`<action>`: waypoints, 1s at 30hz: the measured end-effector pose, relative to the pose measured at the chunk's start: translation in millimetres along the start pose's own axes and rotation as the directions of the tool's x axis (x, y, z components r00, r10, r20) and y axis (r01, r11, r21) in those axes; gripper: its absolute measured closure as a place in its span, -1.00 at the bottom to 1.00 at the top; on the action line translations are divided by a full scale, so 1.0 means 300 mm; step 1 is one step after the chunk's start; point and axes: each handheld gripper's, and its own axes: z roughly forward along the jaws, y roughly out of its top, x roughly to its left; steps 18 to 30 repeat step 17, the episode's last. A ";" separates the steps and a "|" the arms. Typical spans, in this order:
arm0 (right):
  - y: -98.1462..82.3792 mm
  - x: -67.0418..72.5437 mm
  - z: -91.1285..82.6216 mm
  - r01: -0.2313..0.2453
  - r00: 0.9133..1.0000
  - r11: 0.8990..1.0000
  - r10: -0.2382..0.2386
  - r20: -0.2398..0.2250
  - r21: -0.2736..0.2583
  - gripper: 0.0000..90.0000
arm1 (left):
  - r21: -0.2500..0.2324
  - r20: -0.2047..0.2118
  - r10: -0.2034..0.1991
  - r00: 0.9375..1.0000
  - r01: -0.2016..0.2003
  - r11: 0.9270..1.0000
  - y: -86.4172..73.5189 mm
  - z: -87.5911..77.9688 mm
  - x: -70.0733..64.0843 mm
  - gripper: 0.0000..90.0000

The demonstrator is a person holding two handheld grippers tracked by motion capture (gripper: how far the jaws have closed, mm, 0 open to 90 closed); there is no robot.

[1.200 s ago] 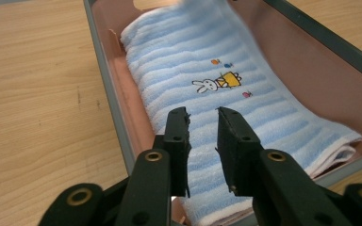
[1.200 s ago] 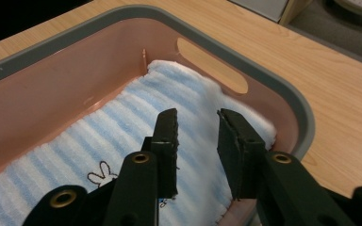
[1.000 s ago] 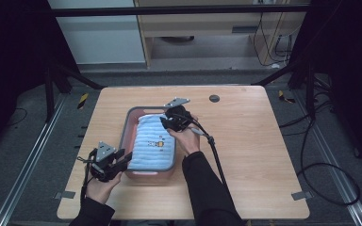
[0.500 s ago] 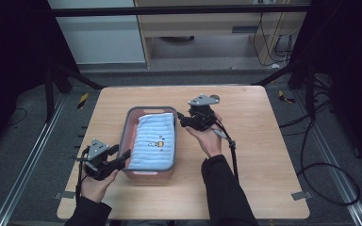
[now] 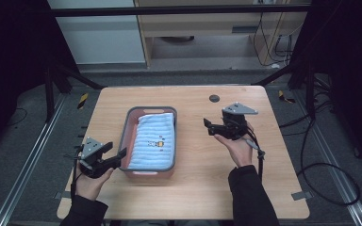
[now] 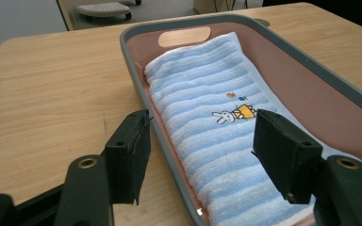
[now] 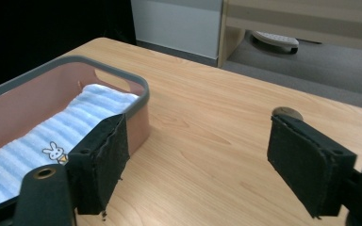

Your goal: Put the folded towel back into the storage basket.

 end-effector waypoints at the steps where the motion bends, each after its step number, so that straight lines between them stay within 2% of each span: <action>1: 0.000 0.000 0.000 0.000 1.000 1.000 0.000 0.000 0.000 -0.55 | -0.001 -0.001 0.000 1.000 0.000 1.000 -0.001 -0.001 0.003 -0.19; 5: -0.059 -0.054 -0.051 -0.024 1.000 1.000 0.024 0.021 -0.004 -0.57 | -0.004 -0.016 0.004 1.000 -0.004 1.000 -0.003 -0.004 0.019 -0.23; 6: -0.059 -0.054 -0.051 -0.024 1.000 1.000 0.024 0.021 -0.004 -0.57 | -0.006 -0.020 0.003 1.000 -0.003 1.000 -0.004 -0.005 0.023 -0.23; 12: -0.148 -0.147 -0.109 -0.072 0.996 0.997 0.071 0.063 0.012 -0.59 | -0.005 -0.045 -0.005 0.999 0.005 1.000 -0.010 -0.009 0.052 -0.25; 16: -0.190 -0.178 -0.136 -0.081 0.993 0.996 0.079 0.084 0.022 -0.58 | 0.007 -0.061 -0.007 0.998 0.007 1.000 -0.019 -0.004 0.072 -0.25; 30: -0.190 -0.178 -0.136 -0.081 0.993 0.996 0.079 0.084 0.022 -0.58 | 0.008 -0.067 -0.009 0.998 0.009 1.000 -0.021 -0.003 0.076 -0.25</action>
